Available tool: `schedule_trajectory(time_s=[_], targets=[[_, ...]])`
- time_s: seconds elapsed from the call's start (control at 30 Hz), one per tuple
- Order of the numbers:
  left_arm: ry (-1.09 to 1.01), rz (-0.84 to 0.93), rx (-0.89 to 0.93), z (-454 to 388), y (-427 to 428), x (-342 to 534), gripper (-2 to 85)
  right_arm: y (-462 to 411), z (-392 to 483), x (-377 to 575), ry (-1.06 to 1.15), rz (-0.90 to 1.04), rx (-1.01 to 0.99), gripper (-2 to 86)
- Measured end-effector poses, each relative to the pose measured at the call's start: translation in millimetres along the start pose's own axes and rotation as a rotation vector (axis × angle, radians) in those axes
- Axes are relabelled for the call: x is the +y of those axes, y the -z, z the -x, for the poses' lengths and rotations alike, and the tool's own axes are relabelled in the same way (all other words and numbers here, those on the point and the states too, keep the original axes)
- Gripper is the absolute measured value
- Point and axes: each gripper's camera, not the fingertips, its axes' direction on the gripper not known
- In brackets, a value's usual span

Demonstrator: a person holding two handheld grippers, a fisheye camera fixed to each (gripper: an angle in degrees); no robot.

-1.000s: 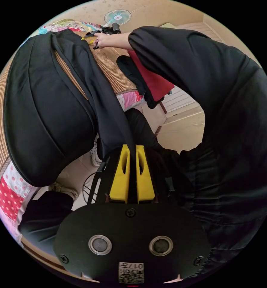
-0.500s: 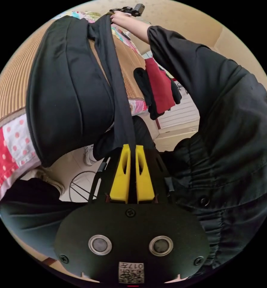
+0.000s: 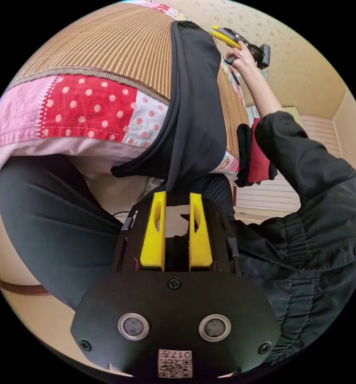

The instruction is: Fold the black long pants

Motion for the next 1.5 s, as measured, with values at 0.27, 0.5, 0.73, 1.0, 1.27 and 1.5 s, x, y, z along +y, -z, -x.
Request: schedule_trajectory(time_s=[0.27, 0.5, 0.73, 1.0, 1.27, 1.5], targets=[[-0.121, -0.094, -0.098, -31, 8, -25, 7.9, 57, 7, 251, -0.235, 0.131, 0.015, 8.9], [-0.156, -0.184, -0.239, -71, -13, -38, 10.5, 63, 67, 359, -0.313, 0.115, 0.166, 10.0], [-0.130, -0.193, -0.416, -106, -18, -22, 4.5, 84, 68, 357, -0.307, 0.169, 0.238, 2.6], [-0.240, -0.254, -0.219, -107, 22, 28, 3.8, 125, 66, 368, -0.152, 0.108, -0.005, 1.5], [-0.050, -0.258, -0.177, -70, 23, 28, 4.7, 119, -2, 363, -0.305, 0.151, -0.077, 7.6], [-0.142, -0.199, -0.339, -97, 3, -25, 12.2, 86, -30, 307, -0.290, 0.158, -0.063, 10.4]])
